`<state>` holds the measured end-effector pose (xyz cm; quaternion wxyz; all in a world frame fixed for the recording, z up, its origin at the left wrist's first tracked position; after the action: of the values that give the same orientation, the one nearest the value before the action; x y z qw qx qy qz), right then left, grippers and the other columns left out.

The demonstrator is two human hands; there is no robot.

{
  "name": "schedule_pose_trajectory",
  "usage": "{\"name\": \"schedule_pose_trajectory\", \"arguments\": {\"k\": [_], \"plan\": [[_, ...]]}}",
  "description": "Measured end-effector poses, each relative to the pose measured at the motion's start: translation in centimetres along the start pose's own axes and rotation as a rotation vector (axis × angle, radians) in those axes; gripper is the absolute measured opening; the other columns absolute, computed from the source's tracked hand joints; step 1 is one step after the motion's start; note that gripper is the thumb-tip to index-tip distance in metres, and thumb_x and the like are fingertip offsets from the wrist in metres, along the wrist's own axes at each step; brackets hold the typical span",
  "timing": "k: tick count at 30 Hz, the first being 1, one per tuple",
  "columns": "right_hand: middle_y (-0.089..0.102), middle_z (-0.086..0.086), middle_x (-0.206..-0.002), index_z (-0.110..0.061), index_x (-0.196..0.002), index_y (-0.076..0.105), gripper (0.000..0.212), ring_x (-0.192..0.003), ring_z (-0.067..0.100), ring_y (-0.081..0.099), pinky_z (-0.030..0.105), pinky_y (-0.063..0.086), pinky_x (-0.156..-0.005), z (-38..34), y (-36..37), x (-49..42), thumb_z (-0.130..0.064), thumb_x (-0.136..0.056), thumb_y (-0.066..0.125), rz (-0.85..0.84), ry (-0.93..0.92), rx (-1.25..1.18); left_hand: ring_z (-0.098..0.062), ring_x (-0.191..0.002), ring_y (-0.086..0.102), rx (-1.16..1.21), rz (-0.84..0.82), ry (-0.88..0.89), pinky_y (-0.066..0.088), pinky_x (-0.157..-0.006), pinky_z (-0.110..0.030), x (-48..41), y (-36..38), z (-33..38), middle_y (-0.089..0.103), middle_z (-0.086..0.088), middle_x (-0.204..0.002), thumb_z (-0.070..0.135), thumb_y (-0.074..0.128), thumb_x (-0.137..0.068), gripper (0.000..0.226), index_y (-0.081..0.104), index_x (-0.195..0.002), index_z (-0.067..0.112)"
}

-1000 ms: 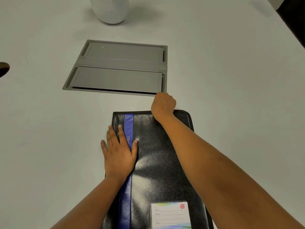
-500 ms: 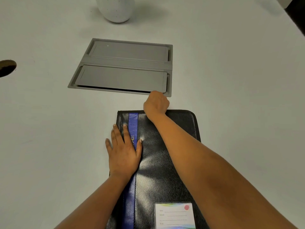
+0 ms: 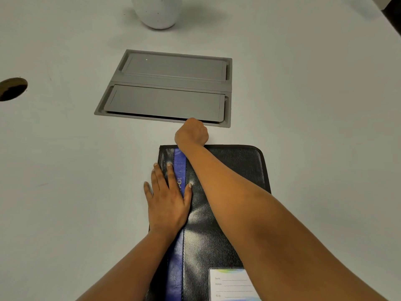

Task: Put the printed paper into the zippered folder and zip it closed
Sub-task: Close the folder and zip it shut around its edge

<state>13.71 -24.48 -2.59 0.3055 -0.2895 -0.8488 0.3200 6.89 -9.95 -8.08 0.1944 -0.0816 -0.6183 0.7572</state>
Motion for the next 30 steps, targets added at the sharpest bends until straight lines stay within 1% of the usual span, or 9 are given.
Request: {"name": "schedule_pose_trajectory", "arguments": {"k": [4, 9, 15, 18, 21, 23, 26, 28, 30], "plan": [[0.066, 0.011, -0.11, -0.004, -0.102, 0.063, 0.016, -0.102, 0.024, 0.061, 0.03, 0.048, -0.082, -1.5, 1.8, 0.5, -0.002, -0.088, 0.055, -0.009, 0.011, -0.062, -0.034, -0.143, 0.014, -0.033, -0.012, 0.013, 0.013, -0.114, -0.052, 0.1, 0.4, -0.2, 0.009, -0.023, -0.155, 0.054, 0.022, -0.089, 0.076, 0.009, -0.149, 0.009], [0.066, 0.011, -0.107, -0.004, -0.102, 0.063, 0.016, -0.099, 0.024, 0.061, 0.032, 0.05, -0.087, -1.9, 3.5, 0.1, -0.002, -0.087, 0.056, -0.037, 0.079, -0.127, -0.033, -0.144, 0.01, 0.049, -0.024, 0.023, 0.006, -0.116, -0.049, 0.3, -0.2, 0.1, 0.005, -0.021, -0.156, 0.054, 0.001, -0.075, 0.084, -0.006, -0.146, 0.009], [0.065, 0.011, -0.112, -0.004, -0.106, 0.061, 0.021, -0.104, 0.025, 0.061, 0.032, 0.051, -0.088, -1.0, 3.7, -0.6, -0.004, -0.085, 0.059, -0.1, 0.154, -0.184, -0.034, -0.143, 0.014, -0.011, -0.041, 0.025, 0.011, -0.115, -0.05, 0.2, 0.1, -0.1, 0.008, -0.021, -0.155, 0.061, -0.018, -0.078, 0.091, 0.009, -0.149, 0.009], [0.064, 0.011, -0.114, -0.006, -0.102, 0.06, 0.018, -0.104, 0.025, 0.061, 0.029, 0.048, -0.076, -0.7, 3.6, -0.8, -0.004, -0.084, 0.058, -0.172, 0.134, -0.169, -0.038, -0.137, 0.03, -0.094, -0.016, 0.017, 0.025, -0.11, -0.054, -0.1, 0.6, -0.3, 0.024, -0.025, -0.15, 0.057, 0.017, -0.088, 0.077, 0.022, -0.146, 0.007], [0.064, 0.012, -0.112, -0.005, -0.101, 0.059, 0.017, -0.101, 0.025, 0.062, 0.025, 0.041, -0.069, -0.3, 3.7, -1.0, -0.002, -0.084, 0.056, -0.217, 0.096, -0.147, -0.037, -0.137, 0.031, -0.077, 0.022, 0.009, 0.024, -0.109, -0.054, -0.1, 0.4, -0.2, 0.025, -0.025, -0.15, 0.053, 0.047, -0.088, 0.078, 0.022, -0.146, 0.007], [0.066, 0.009, -0.1, -0.005, -0.089, 0.059, 0.006, -0.091, 0.026, 0.06, 0.025, 0.041, -0.064, -0.1, 4.0, -1.1, -0.004, -0.085, 0.054, -0.232, 0.054, -0.139, -0.035, -0.141, 0.022, -0.043, 0.015, 0.015, 0.018, -0.113, -0.052, 0.0, 0.4, -0.2, 0.017, -0.023, -0.153, 0.053, 0.041, -0.091, 0.077, 0.014, -0.148, 0.009], [0.051, 0.002, -0.068, -0.009, -0.059, 0.043, 0.028, -0.077, 0.021, 0.051, 0.023, 0.03, -0.046, 0.2, 4.2, -1.1, -0.008, -0.085, 0.052, -0.196, -0.011, -0.117, -0.034, -0.142, 0.019, -0.026, 0.025, 0.012, 0.015, -0.113, -0.052, 0.0, 0.2, -0.1, 0.015, -0.022, -0.154, 0.055, 0.022, -0.091, 0.074, 0.012, -0.148, 0.01], [0.057, 0.008, -0.078, -0.007, -0.064, 0.046, 0.022, -0.081, 0.025, 0.054, 0.024, 0.035, -0.049, 0.3, 4.0, -1.0, -0.006, -0.085, 0.053, -0.138, -0.072, -0.128, -0.033, -0.143, 0.016, -0.021, 0.015, 0.007, 0.014, -0.114, -0.051, 0.0, 0.1, -0.1, 0.013, -0.021, -0.155, 0.058, 0.009, -0.087, 0.078, 0.011, -0.149, 0.011], [0.064, 0.016, -0.097, -0.005, -0.079, 0.054, 0.006, -0.092, 0.029, 0.059, 0.031, 0.043, -0.064, 0.6, 3.4, -0.5, -0.001, -0.084, 0.052, -0.065, -0.151, -0.184, -0.031, -0.144, 0.013, -0.01, -0.004, 0.01, 0.012, -0.115, -0.05, 0.1, 0.1, -0.1, 0.009, -0.019, -0.155, 0.059, 0.001, -0.082, 0.082, 0.009, -0.149, 0.012]]}}
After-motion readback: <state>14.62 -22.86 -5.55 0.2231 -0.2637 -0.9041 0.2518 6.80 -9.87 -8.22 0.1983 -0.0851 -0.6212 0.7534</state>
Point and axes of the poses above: each hand's wrist, its own x-axis away from the middle knuckle, its own y-axis out of the palm, z = x × y, the point moved 8 cm from there along -x, towards the middle knuckle
